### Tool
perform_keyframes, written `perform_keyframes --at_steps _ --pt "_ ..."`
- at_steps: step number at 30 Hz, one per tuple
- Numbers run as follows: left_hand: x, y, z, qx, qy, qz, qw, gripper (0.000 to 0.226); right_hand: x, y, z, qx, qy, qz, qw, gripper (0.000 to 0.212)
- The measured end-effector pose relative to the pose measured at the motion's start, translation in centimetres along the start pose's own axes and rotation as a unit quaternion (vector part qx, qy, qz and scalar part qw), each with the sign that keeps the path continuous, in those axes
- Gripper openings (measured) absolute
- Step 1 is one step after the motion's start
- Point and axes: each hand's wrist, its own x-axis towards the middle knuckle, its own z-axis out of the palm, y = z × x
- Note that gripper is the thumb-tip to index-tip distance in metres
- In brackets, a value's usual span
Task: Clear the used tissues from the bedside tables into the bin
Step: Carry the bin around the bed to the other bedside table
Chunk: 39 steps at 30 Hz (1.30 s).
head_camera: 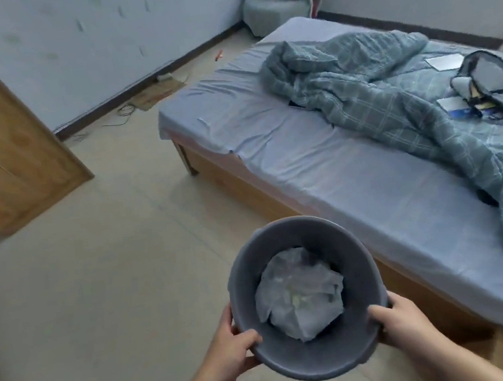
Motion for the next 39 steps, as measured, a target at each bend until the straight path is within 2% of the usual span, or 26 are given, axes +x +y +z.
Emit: perform_keyframes --at_steps 3,7,14,16,19,21,26,31,39 --pt "0.6 1.3 -5.8 -0.041 0.031 0.002 0.999 0.07 2.2 -2.9 6.0 -0.048 -0.018 -0.025 0.998 0.029" --pt "1.4 3.3 -11.2 -0.089 0.079 0.003 0.993 0.055 4.8 -8.1 12.4 -0.105 -0.069 -0.047 0.991 0.023" --pt "6.0 8.2 -18.4 -0.144 0.15 0.004 0.978 0.054 10.9 -17.4 21.7 -0.138 -0.159 -0.12 0.97 0.017" --pt "8.3 10.3 -20.2 -0.162 0.169 0.007 0.972 0.053 13.3 -20.0 24.4 -0.14 -0.2 -0.116 0.963 0.024" --pt "12.0 14.0 -22.6 -0.173 0.193 0.007 0.966 0.052 17.6 -24.1 28.2 -0.135 -0.243 -0.108 0.955 0.045" --pt "14.4 17.2 -24.4 -0.176 0.203 0.009 0.963 0.051 20.7 -27.3 30.7 -0.144 -0.25 -0.109 0.951 0.049" --pt "19.9 25.1 -29.0 -0.184 0.229 0.024 0.956 0.051 27.4 -36.2 36.3 -0.206 -0.259 -0.107 0.938 0.036" --pt "25.2 31.7 -34.8 -0.217 0.239 0.039 0.946 0.053 32.7 -45.0 43.4 -0.268 -0.271 -0.136 0.915 0.032" --pt "35.7 40.1 -49.4 -0.243 0.223 0.035 0.943 0.054 41.7 -55.1 59.3 -0.319 -0.264 -0.142 0.899 0.031"
